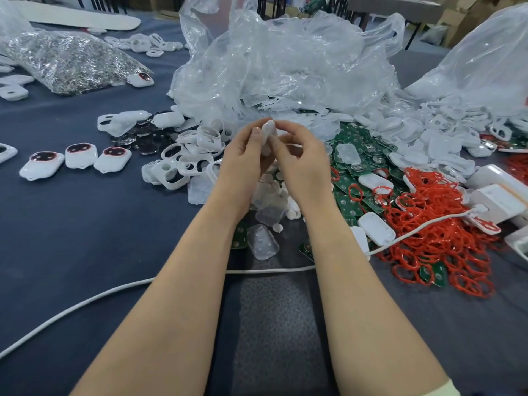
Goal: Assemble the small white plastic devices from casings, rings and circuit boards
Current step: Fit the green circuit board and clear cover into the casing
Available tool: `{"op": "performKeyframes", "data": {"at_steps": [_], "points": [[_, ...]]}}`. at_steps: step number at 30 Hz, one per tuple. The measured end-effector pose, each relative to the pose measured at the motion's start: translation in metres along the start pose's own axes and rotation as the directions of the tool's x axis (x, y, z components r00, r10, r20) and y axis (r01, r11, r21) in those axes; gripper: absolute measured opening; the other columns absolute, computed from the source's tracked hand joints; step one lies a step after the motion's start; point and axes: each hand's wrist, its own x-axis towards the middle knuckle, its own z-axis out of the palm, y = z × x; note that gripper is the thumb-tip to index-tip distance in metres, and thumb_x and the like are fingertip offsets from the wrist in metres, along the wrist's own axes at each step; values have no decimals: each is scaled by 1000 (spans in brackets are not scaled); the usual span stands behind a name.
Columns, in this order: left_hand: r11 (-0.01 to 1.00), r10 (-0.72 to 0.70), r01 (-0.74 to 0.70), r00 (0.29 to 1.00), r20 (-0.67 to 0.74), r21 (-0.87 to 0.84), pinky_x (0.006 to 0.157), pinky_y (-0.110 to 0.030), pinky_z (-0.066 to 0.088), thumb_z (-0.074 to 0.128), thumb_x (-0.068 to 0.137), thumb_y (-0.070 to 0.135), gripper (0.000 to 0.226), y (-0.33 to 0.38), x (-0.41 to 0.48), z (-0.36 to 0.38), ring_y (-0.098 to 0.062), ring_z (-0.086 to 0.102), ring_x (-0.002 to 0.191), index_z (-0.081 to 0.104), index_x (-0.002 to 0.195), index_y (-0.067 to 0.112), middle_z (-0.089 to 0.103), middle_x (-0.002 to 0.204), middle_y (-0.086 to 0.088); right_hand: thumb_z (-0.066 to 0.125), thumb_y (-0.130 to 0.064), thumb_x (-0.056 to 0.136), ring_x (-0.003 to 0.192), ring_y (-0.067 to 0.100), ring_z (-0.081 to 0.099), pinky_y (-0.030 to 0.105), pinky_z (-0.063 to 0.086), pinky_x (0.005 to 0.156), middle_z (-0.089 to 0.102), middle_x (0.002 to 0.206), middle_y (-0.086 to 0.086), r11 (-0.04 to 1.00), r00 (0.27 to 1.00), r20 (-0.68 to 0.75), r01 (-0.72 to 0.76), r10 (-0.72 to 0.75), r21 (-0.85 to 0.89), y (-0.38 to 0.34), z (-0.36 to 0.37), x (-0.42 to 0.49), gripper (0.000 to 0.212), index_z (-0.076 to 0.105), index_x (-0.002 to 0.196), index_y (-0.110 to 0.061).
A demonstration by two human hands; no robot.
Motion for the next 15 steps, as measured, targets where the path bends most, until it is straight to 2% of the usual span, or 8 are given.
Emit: {"op": "performKeyframes", "data": {"at_steps": [2,4,8,12,15], "points": [[997,-11,12,1000,13,-77,78,-27,55,40,103,17,24,1,0,0,-18,70,90,63,103,14,70,97,-8,62,-22,92,92,15,63,22,52,80,64,105,9,999,1000,-16,26,-27,-37,2,0,0,23,65,114,-16],[993,-9,15,999,51,-117,71,-22,55,42,103,17,22,2,-2,1,-14,72,81,62,102,7,73,87,-3,63,-25,91,91,12,62,21,52,79,62,107,8,996,997,-52,57,-61,-65,3,1,-1,22,65,112,-18],[991,-35,39,999,34,-128,70,-21,54,44,102,14,23,6,-2,-1,-14,71,82,63,108,4,72,94,-8,65,-21,89,90,18,61,35,53,79,63,99,7,985,986,-89,131,-141,-109,4,3,-3,17,63,106,-18],[992,-68,70,998,19,-106,73,-23,54,43,101,14,28,6,-2,-2,-18,65,92,62,114,-1,66,103,-14,62,-17,90,89,18,59,36,51,76,63,98,6,951,956,-116,245,-270,-190,5,5,-5,15,63,104,-15],[994,-59,61,998,22,-85,73,-23,53,42,102,13,25,6,-2,-3,-17,64,88,62,104,-1,64,97,-10,61,-11,90,90,22,60,38,51,75,62,100,8,924,935,-122,299,-334,-237,8,6,-5,16,65,105,-12]]}}
